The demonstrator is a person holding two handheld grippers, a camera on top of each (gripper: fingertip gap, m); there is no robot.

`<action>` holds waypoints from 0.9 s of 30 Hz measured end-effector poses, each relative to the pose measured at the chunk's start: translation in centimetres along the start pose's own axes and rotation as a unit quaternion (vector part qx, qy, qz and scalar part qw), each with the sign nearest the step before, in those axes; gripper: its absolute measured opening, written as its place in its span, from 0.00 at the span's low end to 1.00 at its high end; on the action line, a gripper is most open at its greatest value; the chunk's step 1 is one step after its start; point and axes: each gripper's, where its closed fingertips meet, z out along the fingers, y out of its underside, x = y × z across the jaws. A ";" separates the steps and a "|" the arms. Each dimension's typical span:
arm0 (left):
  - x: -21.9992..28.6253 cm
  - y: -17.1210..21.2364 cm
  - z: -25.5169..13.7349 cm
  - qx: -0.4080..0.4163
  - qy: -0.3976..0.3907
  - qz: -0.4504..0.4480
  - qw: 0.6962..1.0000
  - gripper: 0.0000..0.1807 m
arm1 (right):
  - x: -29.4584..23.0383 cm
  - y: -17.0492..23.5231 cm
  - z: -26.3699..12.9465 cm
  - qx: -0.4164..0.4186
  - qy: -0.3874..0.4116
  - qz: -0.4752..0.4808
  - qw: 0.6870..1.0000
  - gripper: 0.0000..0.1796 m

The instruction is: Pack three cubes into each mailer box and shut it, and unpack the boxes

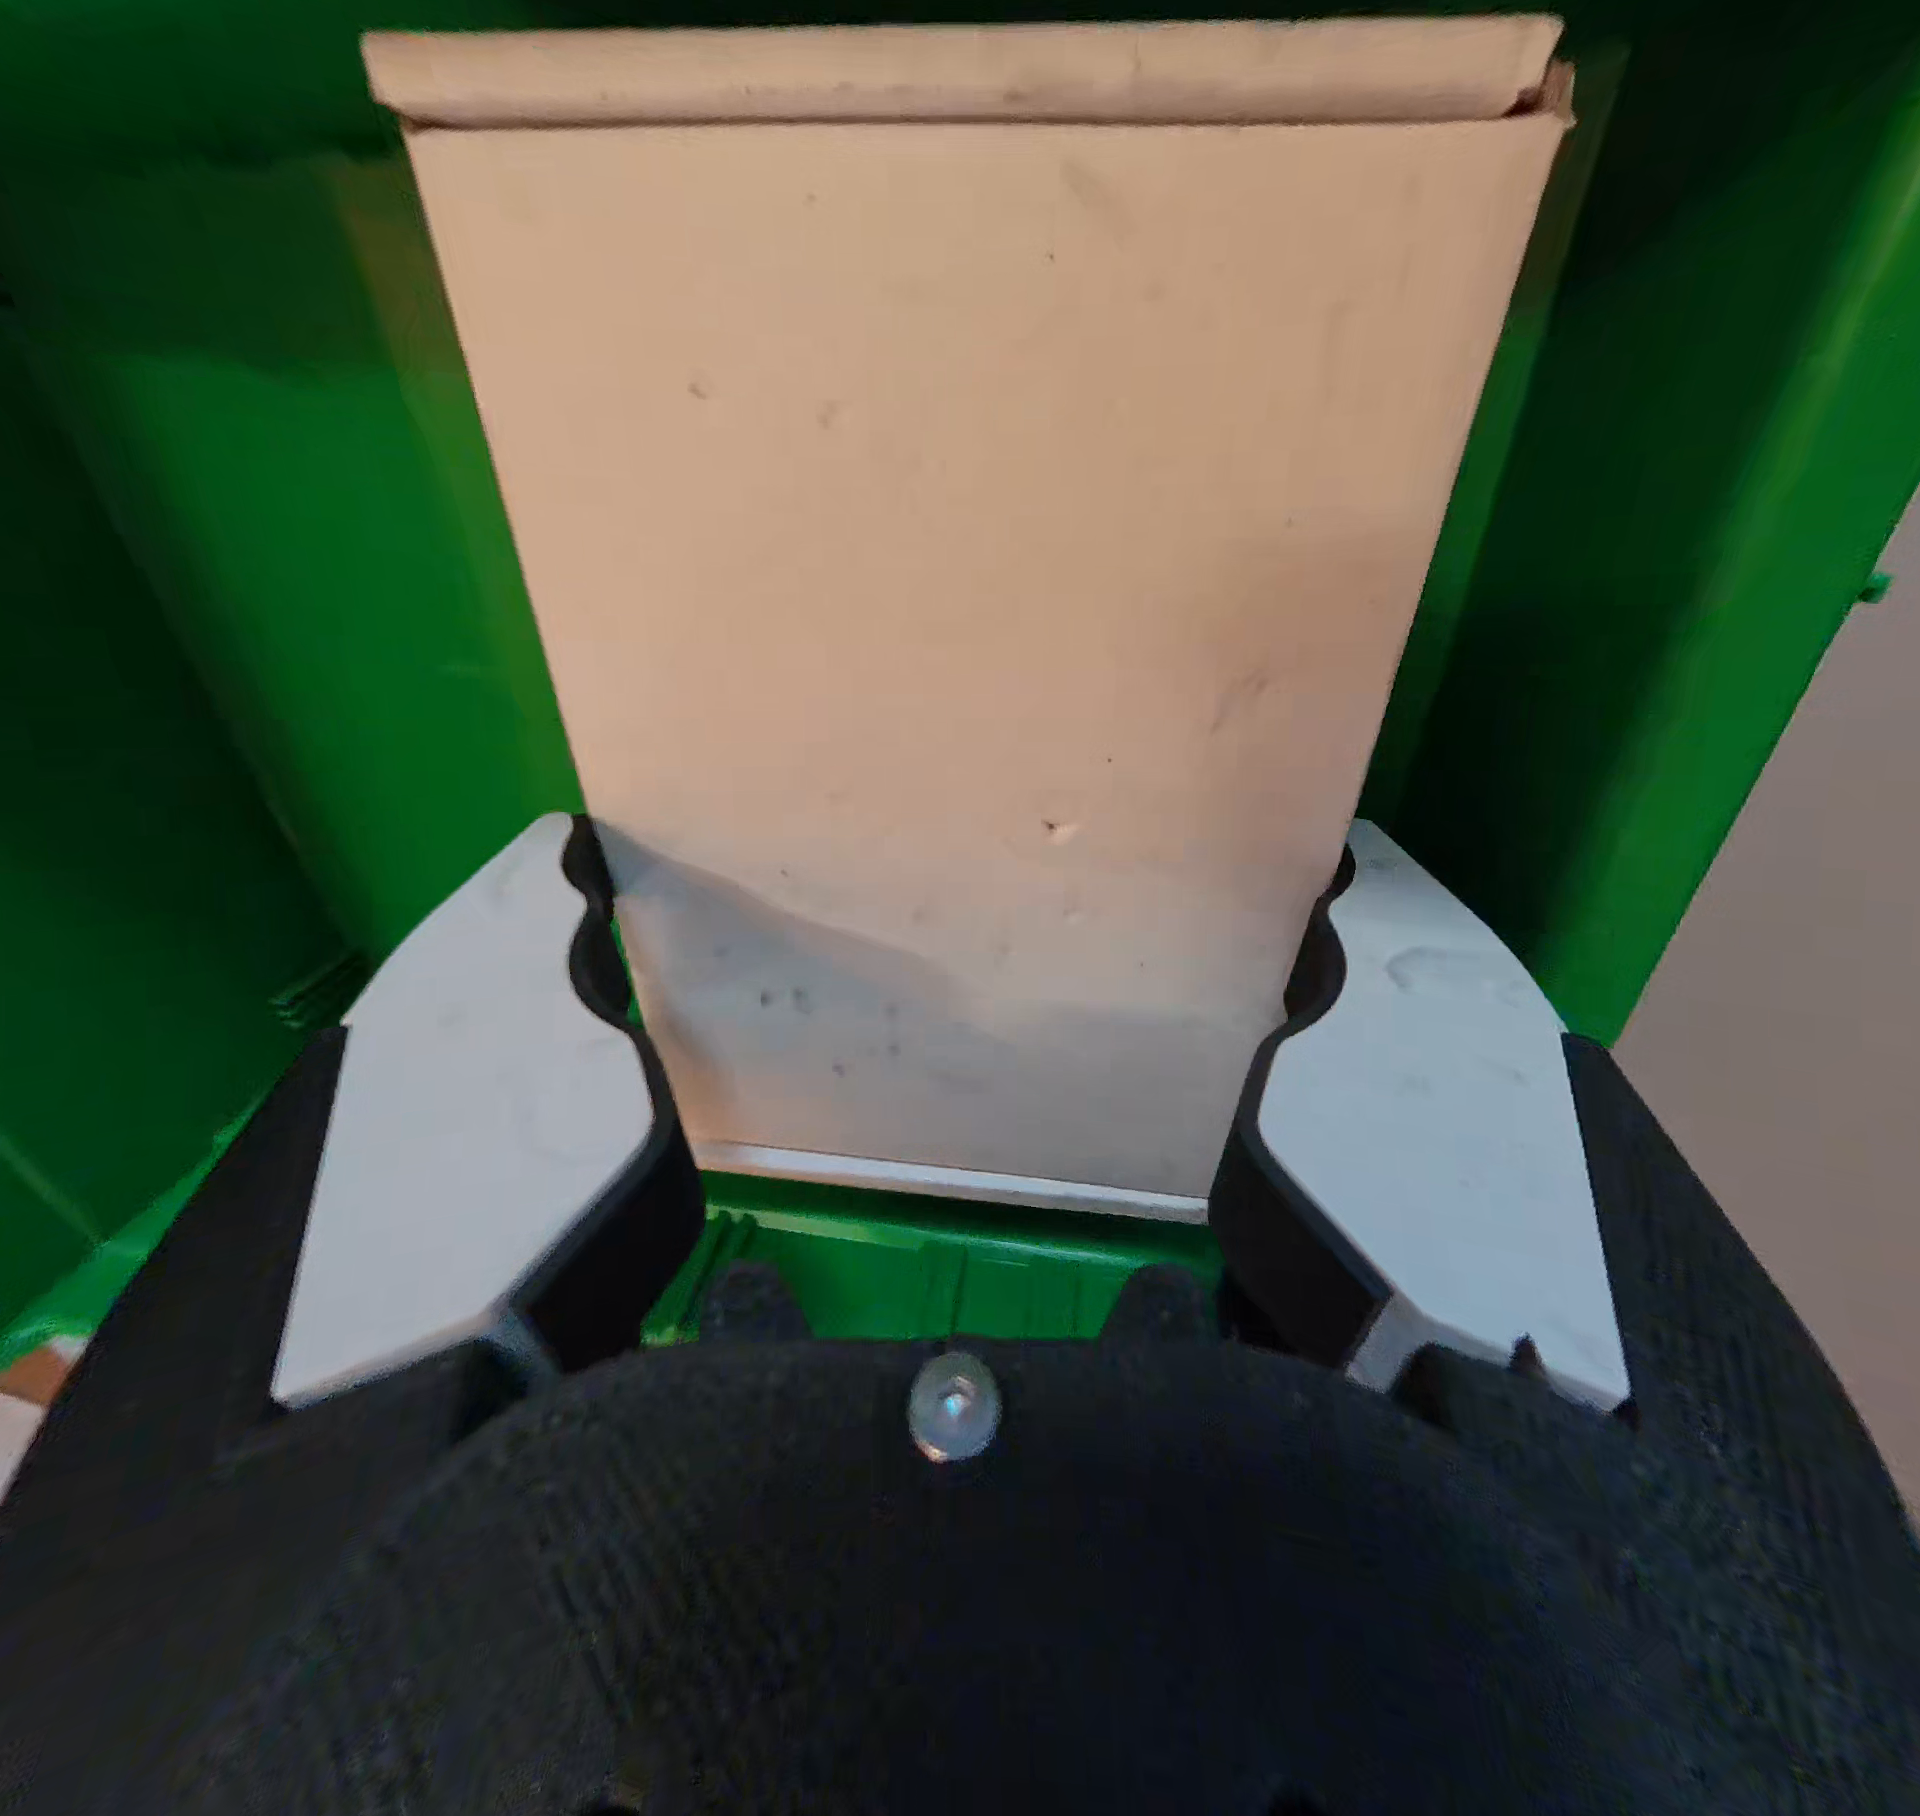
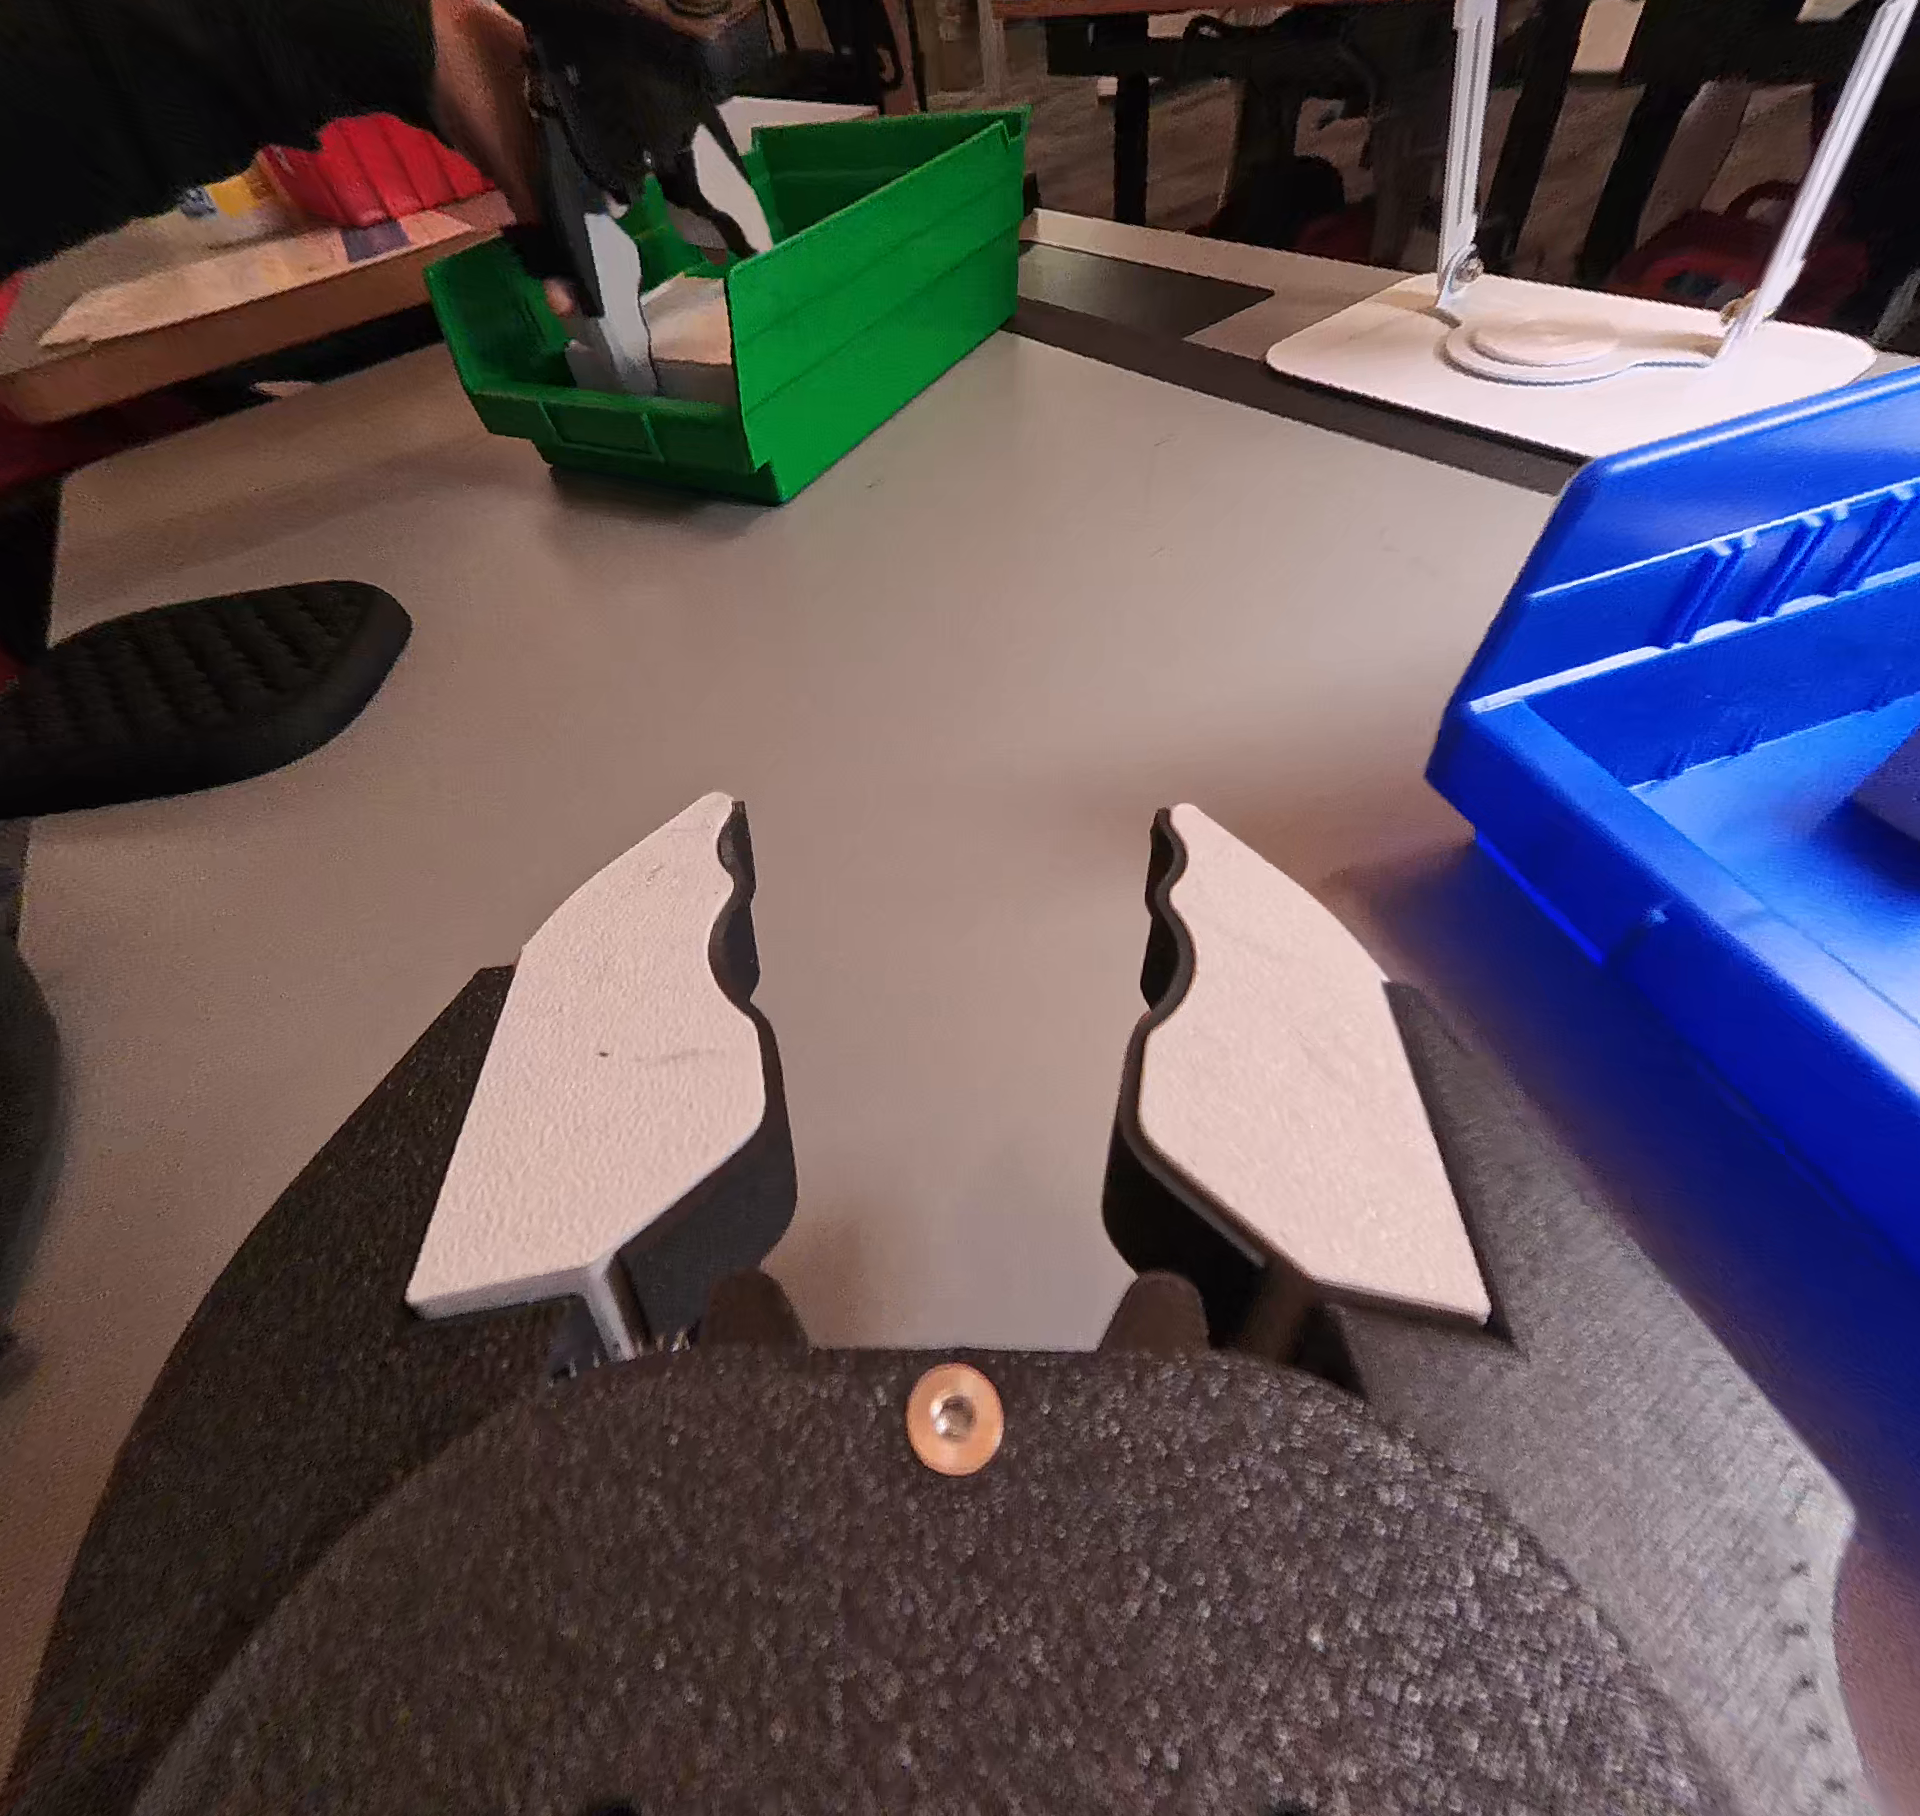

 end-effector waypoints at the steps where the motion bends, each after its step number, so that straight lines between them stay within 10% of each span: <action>1: -0.1 -0.1 -0.1 0.003 -0.009 0.013 1.000 0.69 | -0.1 0.2 0.1 -0.002 -0.004 0.002 1.000 0.40; 9: -1.7 0.0 -2.3 0.018 -0.060 0.029 0.998 0.69 | -0.6 -0.1 0.0 0.016 -0.009 -0.010 1.000 0.37; 17: -3.0 -1.9 -13.0 0.082 -0.162 0.015 0.983 0.69 | -1.1 -0.3 0.3 0.023 0.001 -0.045 0.999 0.38; 27: 15.6 -15.6 -14.9 0.189 -0.049 0.135 0.972 0.69 | -3.2 -1.6 3.4 0.010 0.033 -0.189 0.981 0.46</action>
